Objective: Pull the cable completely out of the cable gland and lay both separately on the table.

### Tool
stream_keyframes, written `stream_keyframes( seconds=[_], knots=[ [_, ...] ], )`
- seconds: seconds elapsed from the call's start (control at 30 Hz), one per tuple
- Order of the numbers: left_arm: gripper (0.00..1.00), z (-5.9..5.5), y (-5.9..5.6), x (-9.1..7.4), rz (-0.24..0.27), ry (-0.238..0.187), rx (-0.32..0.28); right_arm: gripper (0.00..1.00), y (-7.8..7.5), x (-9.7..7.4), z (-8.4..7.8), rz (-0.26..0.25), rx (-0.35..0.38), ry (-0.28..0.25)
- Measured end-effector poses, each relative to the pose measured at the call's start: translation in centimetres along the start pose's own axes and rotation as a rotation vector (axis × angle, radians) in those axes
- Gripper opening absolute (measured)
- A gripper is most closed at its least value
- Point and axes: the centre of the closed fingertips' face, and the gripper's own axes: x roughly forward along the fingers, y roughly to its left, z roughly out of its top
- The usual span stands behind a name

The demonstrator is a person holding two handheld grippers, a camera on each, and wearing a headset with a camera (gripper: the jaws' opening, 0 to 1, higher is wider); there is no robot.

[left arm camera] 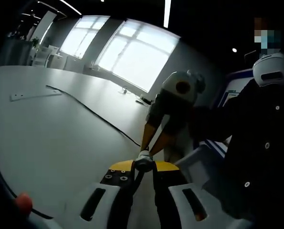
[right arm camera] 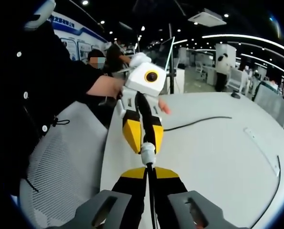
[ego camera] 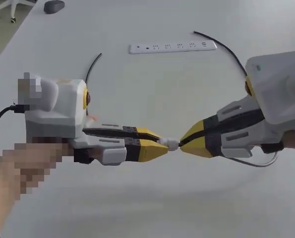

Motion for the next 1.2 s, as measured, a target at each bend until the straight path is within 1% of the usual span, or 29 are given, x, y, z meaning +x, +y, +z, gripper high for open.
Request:
stream_keyframes(
  seconds=[0.27, 0.4, 0.47, 0.53, 0.67, 0.77, 1.07, 1.2],
  knots=[
    [0.15, -0.1, 0.0, 0.1, -0.005, 0.002, -0.005, 0.0, -0.1, -0.7, -0.7, -0.007, 0.017, 0.01],
    [0.15, -0.1, 0.2, 0.1, -0.001, 0.002, -0.003, 0.0, -0.5, -1.3, -1.4, -0.024, 0.016, 0.016],
    [0.15, 0.0, 0.1, 0.1, -0.003, -0.005, 0.008, 0.0, -0.6, -1.6, -1.6, -0.027, 0.037, 0.014],
    [0.15, 0.0, 0.2, 0.1, -0.002, -0.006, 0.004, 0.0, -0.7, -2.0, -1.9, -0.033, 0.041, 0.015],
    [0.15, 0.0, 0.3, -0.1, 0.001, -0.004, 0.003, 0.0, -1.0, -2.5, -2.6, -0.053, 0.051, 0.026],
    [0.15, -0.1, 0.4, -0.2, 0.007, -0.001, 0.0, 0.0, -1.3, -3.0, -3.4, -0.077, 0.048, 0.036],
    [0.15, -0.2, 0.4, -0.1, 0.008, 0.012, 0.005, 0.0, -1.6, -4.2, -4.9, -0.113, 0.076, 0.052],
    [0.15, -0.2, 0.6, -0.1, 0.019, 0.012, 0.019, 0.0, -1.8, -4.9, -5.6, -0.143, 0.077, 0.061]
  ],
)
